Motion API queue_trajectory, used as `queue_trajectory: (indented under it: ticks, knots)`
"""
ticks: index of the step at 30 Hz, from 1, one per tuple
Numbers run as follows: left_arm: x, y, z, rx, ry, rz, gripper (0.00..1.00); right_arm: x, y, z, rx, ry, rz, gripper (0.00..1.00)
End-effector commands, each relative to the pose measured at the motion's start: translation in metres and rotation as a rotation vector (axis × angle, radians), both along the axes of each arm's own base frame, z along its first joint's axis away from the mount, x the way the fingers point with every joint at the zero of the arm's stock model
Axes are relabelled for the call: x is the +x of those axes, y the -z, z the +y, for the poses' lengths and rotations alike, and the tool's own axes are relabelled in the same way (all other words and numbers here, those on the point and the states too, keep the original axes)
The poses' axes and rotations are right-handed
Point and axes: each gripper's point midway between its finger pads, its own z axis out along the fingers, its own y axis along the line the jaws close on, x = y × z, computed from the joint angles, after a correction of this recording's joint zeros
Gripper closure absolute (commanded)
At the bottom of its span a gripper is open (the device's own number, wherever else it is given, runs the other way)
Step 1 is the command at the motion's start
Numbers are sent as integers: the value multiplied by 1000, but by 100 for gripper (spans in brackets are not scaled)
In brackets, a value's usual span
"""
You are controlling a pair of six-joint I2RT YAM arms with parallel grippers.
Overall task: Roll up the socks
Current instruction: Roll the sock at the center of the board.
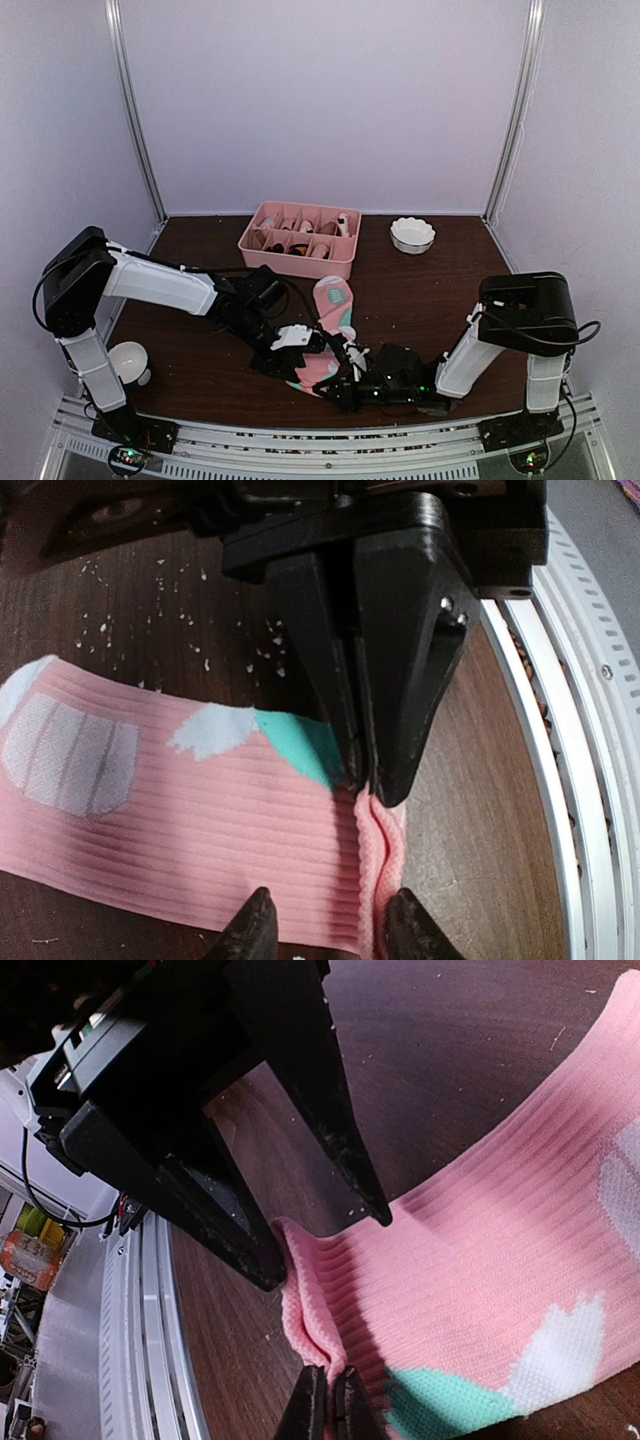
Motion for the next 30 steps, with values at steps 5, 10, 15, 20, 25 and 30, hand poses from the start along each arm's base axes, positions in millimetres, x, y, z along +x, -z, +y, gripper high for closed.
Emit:
queue_trajectory:
  ticks: [5, 10, 15, 20, 25, 30]
  knots:
    - [-2, 7, -5, 10, 38, -31, 63, -8, 43, -20, -136, -12, 75, 99]
    - [11, 12, -12, 21, -11, -54, 68, -9, 42, -18, -134, -26, 75, 98]
    - [15, 21, -14, 53, -36, -24, 70, -12, 38, -18, -129, -35, 60, 96]
    - [13, 33, -11, 105, -44, 20, 71, -15, 40, -17, -175, -52, 35, 93]
    - [13, 43, -2, 149, -47, 2, 73, -16, 35, -23, -224, -36, -39, 79]
    - [9, 49, 7, 179, -31, -4, 74, -12, 15, -41, -297, 44, -232, 0]
